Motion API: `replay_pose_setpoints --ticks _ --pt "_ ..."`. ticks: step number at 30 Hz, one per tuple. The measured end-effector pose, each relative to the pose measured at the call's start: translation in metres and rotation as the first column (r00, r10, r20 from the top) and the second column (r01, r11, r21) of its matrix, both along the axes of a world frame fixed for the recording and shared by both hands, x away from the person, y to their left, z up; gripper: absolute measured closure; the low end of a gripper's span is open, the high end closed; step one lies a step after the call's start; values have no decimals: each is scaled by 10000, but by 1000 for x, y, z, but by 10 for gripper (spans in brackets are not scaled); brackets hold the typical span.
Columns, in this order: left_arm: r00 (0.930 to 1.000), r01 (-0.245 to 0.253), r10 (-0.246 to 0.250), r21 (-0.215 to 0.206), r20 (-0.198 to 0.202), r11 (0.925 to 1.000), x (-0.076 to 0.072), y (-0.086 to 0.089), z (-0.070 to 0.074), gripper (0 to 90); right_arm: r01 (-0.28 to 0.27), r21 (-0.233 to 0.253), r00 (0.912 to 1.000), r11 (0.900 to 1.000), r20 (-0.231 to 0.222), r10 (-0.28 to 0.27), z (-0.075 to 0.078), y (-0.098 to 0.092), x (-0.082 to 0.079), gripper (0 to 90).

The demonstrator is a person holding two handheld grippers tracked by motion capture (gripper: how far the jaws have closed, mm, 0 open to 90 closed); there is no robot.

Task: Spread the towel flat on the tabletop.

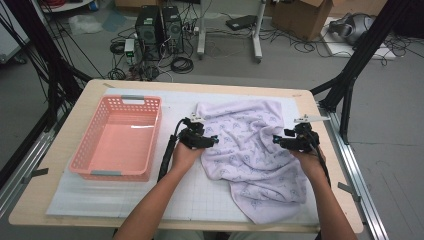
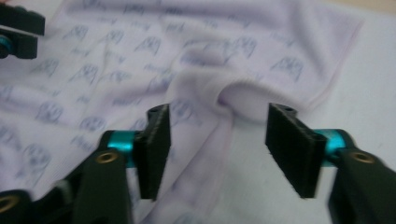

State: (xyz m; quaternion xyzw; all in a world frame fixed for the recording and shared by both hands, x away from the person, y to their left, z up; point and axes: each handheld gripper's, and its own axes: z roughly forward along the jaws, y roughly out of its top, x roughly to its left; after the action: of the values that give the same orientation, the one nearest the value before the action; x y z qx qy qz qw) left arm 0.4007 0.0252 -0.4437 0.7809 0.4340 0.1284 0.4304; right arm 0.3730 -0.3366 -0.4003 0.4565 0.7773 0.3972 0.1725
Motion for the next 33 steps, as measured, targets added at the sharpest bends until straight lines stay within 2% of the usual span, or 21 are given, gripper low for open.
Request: replay_pose_setpoints --ticks 5,8,12,14,15,16,17,18,19,21,23,24,25,26,28,30,32,33 --pt "9995 295 -291 282 -145 9992 -11 -3 -3 351 23 368 10000 9993 83 -26 -4 -1 -26 398" --pt "9992 337 -332 220 -217 9992 -14 -7 -2 345 38 764 9998 9971 174 -52 -8 -5 -42 397" --pt "9982 578 -587 694 107 9959 -20 -18 -3 341 42 946 9995 9955 302 -71 -14 -10 -58 396" --pt "9950 601 -700 1330 706 9893 -26 -25 -6 365 181 912 9990 9957 383 -217 -18 -13 -64 398" --pt "9918 752 -889 1425 920 9869 -29 -27 -7 411 215 825 9993 9964 277 -238 -18 -15 -64 398" --pt "9900 879 -1023 1428 973 9858 -30 -28 -6 504 282 795 9992 9964 258 -303 -18 -17 -64 398" --pt "9880 1029 -1178 1428 1002 9844 -31 -30 -6 605 409 960 9985 9945 326 -442 -17 -20 -64 397" --pt "9862 1088 -1262 1555 1069 9818 -32 -31 -5 759 485 1126 9978 9925 385 -532 -17 -23 -65 398" --pt "9870 1067 -1241 1612 1021 9811 -31 -32 -4 855 561 1252 9974 9905 369 -612 -16 -24 -66 398" --pt "9916 746 -894 1517 931 9856 -25 -31 -3 870 587 1343 9973 9892 351 -640 -16 -26 -68 398" --pt "9939 72 -203 1210 1080 9926 -17 -24 -2 873 591 1328 9972 9894 375 -646 -17 -27 -69 399" --pt "9936 -243 118 1106 1120 9936 -12 -20 -1 873 592 1330 9970 9894 426 -654 -17 -28 -70 400" --pt "9904 -629 514 872 1286 9942 -7 -16 -1 873 622 1386 9965 9884 461 -692 -16 -29 -70 400" --pt "9888 -978 901 605 1187 9934 -2 -11 -1 873 702 1451 9959 9869 469 -777 -16 -30 -70 401" --pt "9816 -1540 1501 251 1182 9877 7 -2 -2 873 801 1629 9951 9834 440 -884 -17 -31 -69 401" --pt "9717 -1997 1964 126 1310 9798 13 3 -3 873 779 1627 9953 9836 440 -861 -19 -31 -68 402" --pt "9653 -2268 2224 174 1366 9738 21 8 -3 873 747 1581 9959 9846 393 -818 -21 -30 -67 405" --pt "9579 -2484 2460 -18 1484 9686 23 11 -2 873 746 1559 9960 9850 374 -813 -22 -29 -66 407"
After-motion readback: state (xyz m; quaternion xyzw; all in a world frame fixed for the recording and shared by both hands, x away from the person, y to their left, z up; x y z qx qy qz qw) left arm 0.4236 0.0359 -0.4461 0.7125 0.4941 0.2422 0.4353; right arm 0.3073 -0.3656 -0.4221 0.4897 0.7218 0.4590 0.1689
